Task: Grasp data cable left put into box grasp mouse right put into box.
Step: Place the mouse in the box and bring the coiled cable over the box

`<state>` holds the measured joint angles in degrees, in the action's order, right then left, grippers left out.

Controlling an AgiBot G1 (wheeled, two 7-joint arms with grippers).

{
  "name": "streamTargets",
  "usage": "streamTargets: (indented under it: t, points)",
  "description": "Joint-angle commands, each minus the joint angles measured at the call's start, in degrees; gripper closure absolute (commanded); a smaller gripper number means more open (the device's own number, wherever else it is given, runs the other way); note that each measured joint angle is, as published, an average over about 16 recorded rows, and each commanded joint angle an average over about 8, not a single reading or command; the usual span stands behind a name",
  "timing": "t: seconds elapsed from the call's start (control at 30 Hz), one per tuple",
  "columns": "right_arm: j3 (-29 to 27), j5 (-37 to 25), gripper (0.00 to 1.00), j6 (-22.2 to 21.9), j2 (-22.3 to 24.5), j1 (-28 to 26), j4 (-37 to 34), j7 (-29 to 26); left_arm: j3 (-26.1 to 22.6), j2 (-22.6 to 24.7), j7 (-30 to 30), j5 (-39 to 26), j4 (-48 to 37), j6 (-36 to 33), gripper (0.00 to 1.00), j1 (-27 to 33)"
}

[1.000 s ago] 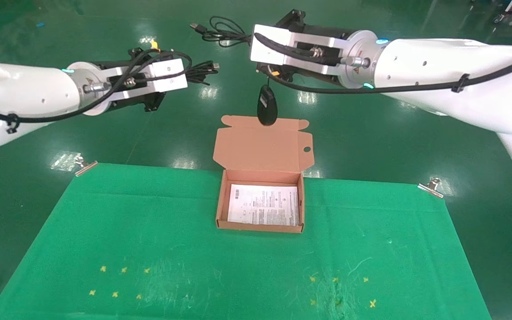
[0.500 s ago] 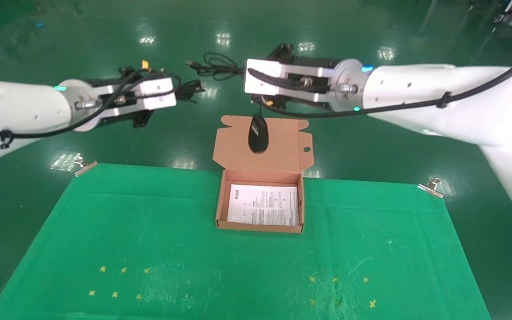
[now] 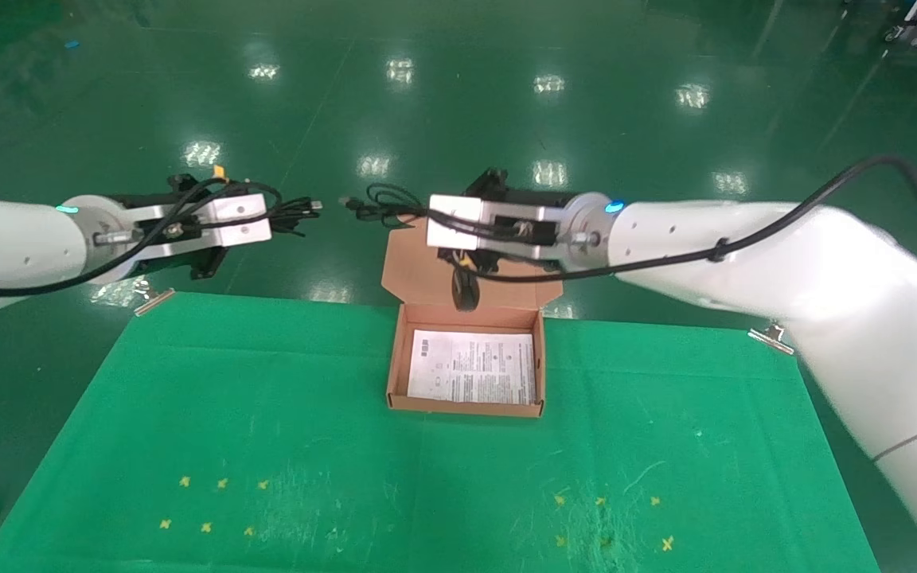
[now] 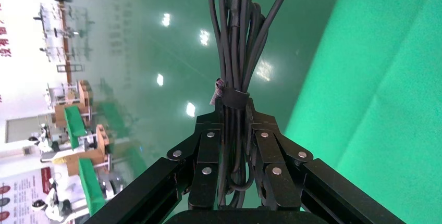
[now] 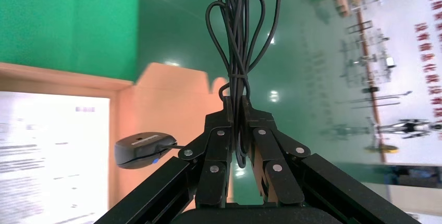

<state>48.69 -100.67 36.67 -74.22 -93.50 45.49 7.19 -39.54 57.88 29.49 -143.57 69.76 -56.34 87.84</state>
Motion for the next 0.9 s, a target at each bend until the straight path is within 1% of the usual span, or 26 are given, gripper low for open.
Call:
streamTargets:
  t: [0.03,0.23,0.4,0.67,0.9]
  points:
    - [0.13,0.29,1.00,-0.05,-0.71,0.48,-1.26,0.51,-0.07,-0.49,0.50,-0.53,0.62,-0.72,1.00,-0.39]
    - [0.34,2.46,1.00,-0.80,-2.56,2.00,-3.57,2.01,-0.05,-0.85,1.49,-1.25,1.92,-1.63,1.00,-0.79]
    - [0.67,5.15,1.00,-2.39,-3.15,3.54,-4.94,2.30,-0.04,-0.88,1.79,-1.49,2.27,-1.80,1.00,-0.90]
    - [1.64,9.00,1.00,-5.75,-3.18,6.01,-9.92,0.15,-0.03,-0.89,1.93,-1.60,2.43,-1.88,1.00,-0.96]
    - [3.16,10.51,1.00,-6.90,-3.16,6.87,-14.53,-2.01,-0.03,-0.90,1.95,-1.62,2.46,-1.89,1.00,-0.96]
